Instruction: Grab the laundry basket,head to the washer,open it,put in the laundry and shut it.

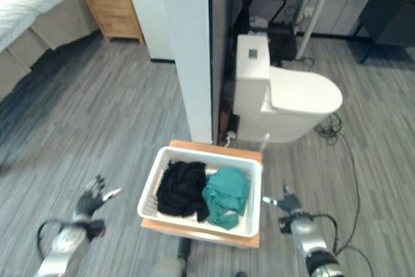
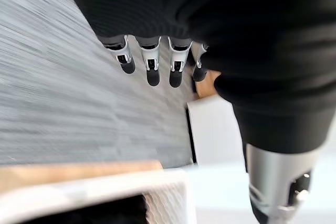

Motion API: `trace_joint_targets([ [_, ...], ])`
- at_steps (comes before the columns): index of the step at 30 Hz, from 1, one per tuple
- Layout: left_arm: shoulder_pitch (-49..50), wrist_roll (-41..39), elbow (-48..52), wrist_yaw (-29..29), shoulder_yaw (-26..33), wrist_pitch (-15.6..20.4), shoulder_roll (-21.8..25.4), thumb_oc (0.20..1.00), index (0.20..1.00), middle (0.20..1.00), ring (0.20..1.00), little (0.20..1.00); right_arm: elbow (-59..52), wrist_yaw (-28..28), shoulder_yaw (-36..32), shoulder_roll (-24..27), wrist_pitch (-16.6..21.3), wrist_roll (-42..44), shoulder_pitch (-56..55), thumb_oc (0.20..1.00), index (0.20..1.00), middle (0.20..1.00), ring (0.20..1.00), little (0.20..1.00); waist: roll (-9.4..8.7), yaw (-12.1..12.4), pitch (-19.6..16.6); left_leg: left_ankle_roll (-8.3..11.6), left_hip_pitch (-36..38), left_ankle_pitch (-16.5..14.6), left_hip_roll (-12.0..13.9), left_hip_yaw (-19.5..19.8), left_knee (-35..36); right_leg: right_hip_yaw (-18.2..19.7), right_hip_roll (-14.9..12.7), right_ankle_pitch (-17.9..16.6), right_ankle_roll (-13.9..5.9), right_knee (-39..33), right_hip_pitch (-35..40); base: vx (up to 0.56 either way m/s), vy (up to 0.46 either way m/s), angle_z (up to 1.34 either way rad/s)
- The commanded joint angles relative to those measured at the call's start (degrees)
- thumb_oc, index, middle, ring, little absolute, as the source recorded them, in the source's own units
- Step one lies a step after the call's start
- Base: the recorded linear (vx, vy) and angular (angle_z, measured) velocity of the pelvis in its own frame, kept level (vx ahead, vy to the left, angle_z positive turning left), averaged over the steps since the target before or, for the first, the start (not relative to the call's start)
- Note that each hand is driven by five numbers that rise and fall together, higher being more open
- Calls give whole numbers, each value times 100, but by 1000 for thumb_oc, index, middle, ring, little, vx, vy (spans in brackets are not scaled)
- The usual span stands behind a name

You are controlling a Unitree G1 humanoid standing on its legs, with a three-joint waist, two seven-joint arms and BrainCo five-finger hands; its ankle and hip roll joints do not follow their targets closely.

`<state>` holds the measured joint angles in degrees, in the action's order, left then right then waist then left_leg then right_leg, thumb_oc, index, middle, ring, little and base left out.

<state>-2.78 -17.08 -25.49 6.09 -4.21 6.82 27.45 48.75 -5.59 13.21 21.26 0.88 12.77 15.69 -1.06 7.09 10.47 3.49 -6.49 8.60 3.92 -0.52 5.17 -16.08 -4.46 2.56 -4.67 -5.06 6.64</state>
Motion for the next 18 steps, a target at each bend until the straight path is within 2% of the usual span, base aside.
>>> trace_joint_targets([
  [1, -845, 528, -522, 336, -337, -19, 86, 1000, 1000, 1000, 1000, 1000, -92, -119, 356, 137, 85, 237, 646, 1000, 1000, 1000, 1000, 1000, -31, 17, 483, 38, -102, -608, 251, 71, -524, -47, -244, -513, -90, 277, -1044, -138, 8, 4],
  [2, -866, 526, -538, 338, -342, -12, 86, 1000, 1000, 1000, 1000, 1000, -86, -119, 353, 137, 86, 239, 660, 1000, 1000, 1000, 1000, 1000, -33, 16, 480, 37, -124, -608, 249, 75, -534, -49, -247, -511, -90, 287, -1064, -210, 23, 1],
  [3, -1275, 502, -765, 400, -541, -52, 63, 1000, 1000, 1000, 1000, 1000, -42, -187, 464, 75, 101, 323, 954, 1000, 1000, 1000, 1000, 1000, -47, -28, 680, 28, -362, -548, 229, 93, -591, -24, -280, -566, -86, 382, -1320, -186, 24, -3],
  [8, -2038, 595, -1343, 575, -815, -148, 204, 1000, 1000, 1000, 1000, 1000, -39, -272, 707, -17, 107, 508, 1416, 1000, 1000, 1000, 1000, 1000, -95, -89, 977, 33, -767, -451, 201, 65, -733, 16, -332, -680, -88, 520, -1727, -131, 22, -3],
  [18, -2717, 646, -1668, 754, -979, -171, 556, 1000, 1000, 1000, 1000, 1000, -518, -289, 974, -112, 188, 705, 1540, 1000, 1000, 1000, 1000, 1000, -100, -131, 1341, 67, -1084, -404, 202, 53, -851, 27, -402, -774, -108, 592, -2040, -49, 6, 0],
])
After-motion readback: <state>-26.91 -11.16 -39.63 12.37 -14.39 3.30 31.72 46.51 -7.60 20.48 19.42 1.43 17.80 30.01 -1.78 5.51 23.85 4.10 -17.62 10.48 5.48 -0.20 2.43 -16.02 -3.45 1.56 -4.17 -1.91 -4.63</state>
